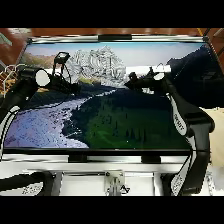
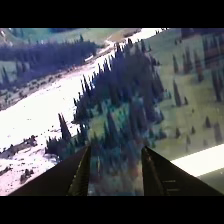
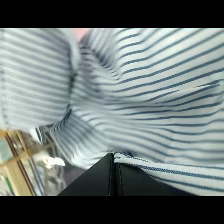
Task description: Fold the shirts.
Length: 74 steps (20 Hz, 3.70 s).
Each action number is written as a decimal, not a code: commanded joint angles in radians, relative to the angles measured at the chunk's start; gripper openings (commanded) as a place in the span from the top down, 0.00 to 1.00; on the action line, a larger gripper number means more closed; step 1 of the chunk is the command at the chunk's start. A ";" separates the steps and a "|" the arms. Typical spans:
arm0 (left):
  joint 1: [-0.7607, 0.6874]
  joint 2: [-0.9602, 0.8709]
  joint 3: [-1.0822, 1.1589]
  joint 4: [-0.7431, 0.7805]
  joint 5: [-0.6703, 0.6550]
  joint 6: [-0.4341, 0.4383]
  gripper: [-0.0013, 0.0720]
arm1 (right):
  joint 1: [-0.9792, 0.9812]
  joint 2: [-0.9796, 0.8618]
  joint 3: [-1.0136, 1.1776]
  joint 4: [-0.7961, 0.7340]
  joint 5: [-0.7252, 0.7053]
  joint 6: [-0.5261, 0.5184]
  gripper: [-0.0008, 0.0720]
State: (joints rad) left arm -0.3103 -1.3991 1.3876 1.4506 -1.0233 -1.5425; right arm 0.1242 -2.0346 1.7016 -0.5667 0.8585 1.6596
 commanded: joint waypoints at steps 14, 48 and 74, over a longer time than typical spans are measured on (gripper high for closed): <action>0.000 0.161 0.005 -0.016 -0.281 -0.026 0.46 | 0.158 0.826 -0.739 -0.914 0.743 0.095 0.89; 0.000 0.160 0.005 -0.060 -0.200 -0.022 0.58 | 0.174 0.120 -0.122 -0.274 0.088 0.199 0.88; -0.089 -0.290 0.007 -0.562 0.402 0.278 0.22 | 0.094 0.634 -0.125 -0.822 0.727 0.135 0.89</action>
State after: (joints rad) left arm -0.3817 -1.6478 1.3937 0.9165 -0.7181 -1.3258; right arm 0.2188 -1.4025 1.5764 -1.3922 1.5822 1.7817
